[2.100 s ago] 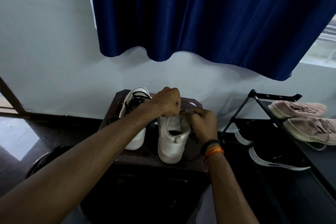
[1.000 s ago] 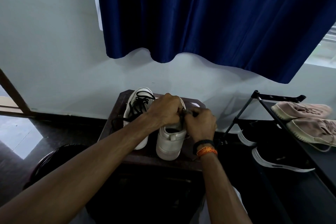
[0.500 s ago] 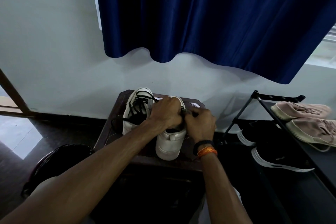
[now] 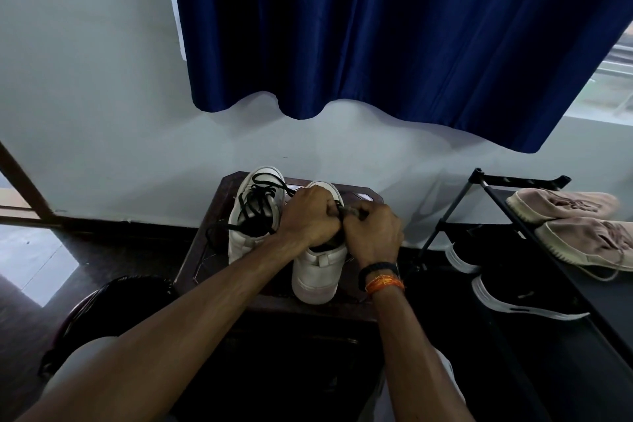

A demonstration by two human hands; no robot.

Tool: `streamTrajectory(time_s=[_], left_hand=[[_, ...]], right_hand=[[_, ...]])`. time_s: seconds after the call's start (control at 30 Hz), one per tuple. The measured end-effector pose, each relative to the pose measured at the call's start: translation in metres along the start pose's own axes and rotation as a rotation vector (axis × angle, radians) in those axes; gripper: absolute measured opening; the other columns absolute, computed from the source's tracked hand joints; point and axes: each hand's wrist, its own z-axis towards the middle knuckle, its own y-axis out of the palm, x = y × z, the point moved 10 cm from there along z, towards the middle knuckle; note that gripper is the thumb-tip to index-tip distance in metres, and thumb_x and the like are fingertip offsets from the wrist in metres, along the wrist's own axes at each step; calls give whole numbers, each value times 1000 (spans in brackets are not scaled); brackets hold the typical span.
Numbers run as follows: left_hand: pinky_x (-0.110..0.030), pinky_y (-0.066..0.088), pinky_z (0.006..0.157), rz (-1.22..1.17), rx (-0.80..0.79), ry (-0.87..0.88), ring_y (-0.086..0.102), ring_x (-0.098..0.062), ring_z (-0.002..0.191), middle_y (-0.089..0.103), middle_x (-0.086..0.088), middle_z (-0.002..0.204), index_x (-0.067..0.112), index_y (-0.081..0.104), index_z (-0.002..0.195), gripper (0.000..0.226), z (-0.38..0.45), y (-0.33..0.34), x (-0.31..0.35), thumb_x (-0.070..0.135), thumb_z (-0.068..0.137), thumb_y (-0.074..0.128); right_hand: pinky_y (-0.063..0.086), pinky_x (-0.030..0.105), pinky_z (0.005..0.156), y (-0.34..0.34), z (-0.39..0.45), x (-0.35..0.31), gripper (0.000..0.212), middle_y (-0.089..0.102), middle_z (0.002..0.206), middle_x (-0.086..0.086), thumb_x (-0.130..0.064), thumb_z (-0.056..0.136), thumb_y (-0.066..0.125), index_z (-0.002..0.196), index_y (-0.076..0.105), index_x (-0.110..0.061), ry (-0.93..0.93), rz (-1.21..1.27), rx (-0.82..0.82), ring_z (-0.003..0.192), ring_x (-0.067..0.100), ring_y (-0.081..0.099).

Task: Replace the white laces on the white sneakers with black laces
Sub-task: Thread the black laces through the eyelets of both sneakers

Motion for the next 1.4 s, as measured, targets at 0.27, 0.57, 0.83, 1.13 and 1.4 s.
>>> streamTrajectory(time_s=[0.27,0.57,0.83,1.13,1.4], left_hand=[[-35,55,75,30,17,4,66,-26,95,73,-2,89,18,72,79,13,0,-1,2,15,76,60],[-27,52,71,-56,15,28,67,-20,88,75,-2,82,11,76,71,17,2,-3,4,2,72,61],[-27,45,67,-35,26,39,66,-23,84,73,-9,80,4,74,73,15,2,-6,7,3,74,60],[-30,47,64,-26,48,45,64,-22,80,71,-7,77,6,73,71,13,2,-5,5,4,72,61],[-36,58,72,-108,50,27,67,-16,79,72,7,76,17,75,69,18,1,-4,0,6,69,61]], right_hand=[[38,23,66,4,1,4,14,76,84,3,-19,86,67,90,80,-19,-15,51,-67,74,15,58],[59,48,72,25,5,30,12,77,87,13,-22,84,71,87,83,-22,171,477,-355,83,27,71],[56,29,61,33,2,38,19,78,91,11,-1,91,60,93,78,-7,380,664,-448,76,20,71],[57,29,64,36,0,40,17,76,92,12,0,90,62,96,76,-5,413,735,-469,78,20,71],[54,25,56,34,0,37,18,77,93,12,-2,90,62,101,76,-3,353,701,-454,72,16,71]])
